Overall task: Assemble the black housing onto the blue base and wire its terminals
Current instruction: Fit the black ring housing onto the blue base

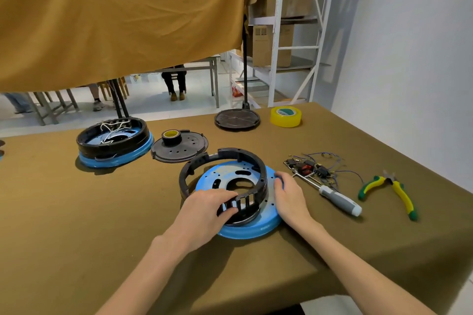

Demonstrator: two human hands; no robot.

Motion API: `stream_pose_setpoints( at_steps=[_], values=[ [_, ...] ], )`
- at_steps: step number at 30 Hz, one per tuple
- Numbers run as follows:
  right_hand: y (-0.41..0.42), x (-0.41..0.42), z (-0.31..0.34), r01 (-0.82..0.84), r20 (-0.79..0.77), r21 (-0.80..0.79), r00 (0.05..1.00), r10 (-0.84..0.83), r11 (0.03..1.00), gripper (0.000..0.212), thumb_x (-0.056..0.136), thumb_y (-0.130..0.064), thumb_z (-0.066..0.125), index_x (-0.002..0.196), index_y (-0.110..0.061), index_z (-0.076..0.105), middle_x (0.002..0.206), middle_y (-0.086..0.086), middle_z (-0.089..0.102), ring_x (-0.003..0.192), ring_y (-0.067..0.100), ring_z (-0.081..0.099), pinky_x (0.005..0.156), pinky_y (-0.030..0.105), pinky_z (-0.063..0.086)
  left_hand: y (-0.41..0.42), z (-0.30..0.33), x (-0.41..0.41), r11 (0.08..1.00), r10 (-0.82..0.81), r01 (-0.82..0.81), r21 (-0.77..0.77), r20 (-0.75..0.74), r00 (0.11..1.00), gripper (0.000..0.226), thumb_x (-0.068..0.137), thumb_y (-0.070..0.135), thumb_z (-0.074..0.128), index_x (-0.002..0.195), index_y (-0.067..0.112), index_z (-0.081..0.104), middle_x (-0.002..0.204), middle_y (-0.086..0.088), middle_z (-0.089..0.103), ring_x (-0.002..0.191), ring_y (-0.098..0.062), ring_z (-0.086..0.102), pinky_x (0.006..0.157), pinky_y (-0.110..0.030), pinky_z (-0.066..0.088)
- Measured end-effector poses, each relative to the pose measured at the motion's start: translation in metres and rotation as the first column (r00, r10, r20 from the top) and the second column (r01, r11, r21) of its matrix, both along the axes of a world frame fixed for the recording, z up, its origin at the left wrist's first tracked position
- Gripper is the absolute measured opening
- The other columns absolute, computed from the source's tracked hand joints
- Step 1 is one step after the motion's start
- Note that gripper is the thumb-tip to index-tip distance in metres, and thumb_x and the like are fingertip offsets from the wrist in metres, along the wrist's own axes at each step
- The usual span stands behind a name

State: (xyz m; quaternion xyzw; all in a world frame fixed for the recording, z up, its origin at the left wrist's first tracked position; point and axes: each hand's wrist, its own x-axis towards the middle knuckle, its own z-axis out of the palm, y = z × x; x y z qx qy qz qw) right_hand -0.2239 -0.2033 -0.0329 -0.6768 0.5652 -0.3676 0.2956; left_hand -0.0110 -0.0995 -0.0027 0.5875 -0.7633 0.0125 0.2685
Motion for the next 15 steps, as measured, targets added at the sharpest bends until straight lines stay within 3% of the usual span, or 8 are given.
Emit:
stream_pose_setpoints(
  at_steps=[3,6,9,12,13,15],
  values=[
    [-0.013,-0.008,0.006,-0.081,-0.004,0.029,0.997,0.081,0.996,0.044,0.113,-0.027,0.029,0.148,-0.01,0.05,0.145,0.006,0.057,0.133,0.017,0.05,0.113,0.032,0.037,-0.006,0.002,-0.011,0.999,-0.042,0.042,0.007,-0.032,0.999,0.039,0.098,0.045,0.064,0.136,0.036,0.064,0.115,0.021,0.071,0.104,-0.001,0.063,0.093,-0.024,0.052],
    [-0.026,-0.015,0.01,-0.121,0.019,0.054,0.993,0.12,0.991,0.043,0.113,-0.029,0.029,0.141,-0.013,0.058,0.13,-0.001,0.063,0.119,0.011,0.054,0.1,0.025,0.04,-0.013,0.003,-0.021,0.999,-0.041,0.042,0.026,-0.016,0.999,0.039,0.098,0.051,0.06,0.133,0.036,0.066,0.11,0.024,0.07,0.1,0.002,0.062,0.09,-0.025,0.055],
    [-0.036,-0.028,0.01,-0.172,0.023,0.034,0.985,0.171,0.985,0.035,0.111,-0.027,0.04,0.134,-0.016,0.063,0.118,-0.007,0.064,0.112,0.009,0.057,0.089,0.021,0.041,-0.014,0.008,-0.023,0.997,-0.034,0.048,0.057,-0.229,0.973,0.041,0.096,0.062,0.051,0.121,0.036,0.073,0.106,0.03,0.07,0.106,0.005,0.062,0.089,-0.021,0.052],
    [-0.038,-0.053,0.005,-0.094,-0.133,-0.177,0.989,0.071,0.98,0.024,0.103,-0.02,0.055,0.125,-0.017,0.065,0.118,-0.005,0.063,0.111,0.012,0.057,0.096,0.03,0.048,-0.025,0.009,-0.007,0.975,0.171,-0.212,-0.071,-0.376,0.911,0.029,0.099,0.047,0.053,0.11,0.031,0.074,0.109,0.025,0.066,0.112,-0.001,0.055,0.098,-0.031,0.045],
    [-0.038,-0.064,0.006,-0.053,-0.236,-0.239,0.972,-0.005,0.97,0.024,0.102,-0.02,0.056,0.124,-0.018,0.064,0.118,-0.003,0.062,0.112,0.015,0.057,0.097,0.034,0.048,-0.032,0.008,0.001,0.941,0.293,-0.336,-0.048,-0.381,0.877,0.027,0.099,0.04,0.056,0.117,0.028,0.072,0.117,0.015,0.065,0.117,-0.006,0.052,0.102,-0.037,0.045],
    [-0.034,-0.082,0.007,0.002,-0.486,-0.268,0.863,-0.137,0.964,0.03,0.1,-0.024,0.054,0.129,-0.018,0.058,0.123,0.002,0.059,0.115,0.022,0.054,0.099,0.037,0.045,-0.044,0.005,0.011,0.868,0.49,-0.468,0.166,-0.438,0.754,0.039,0.099,0.029,0.061,0.137,0.021,0.061,0.136,-0.003,0.057,0.129,-0.022,0.048,0.11,-0.048,0.043]
  ],
)
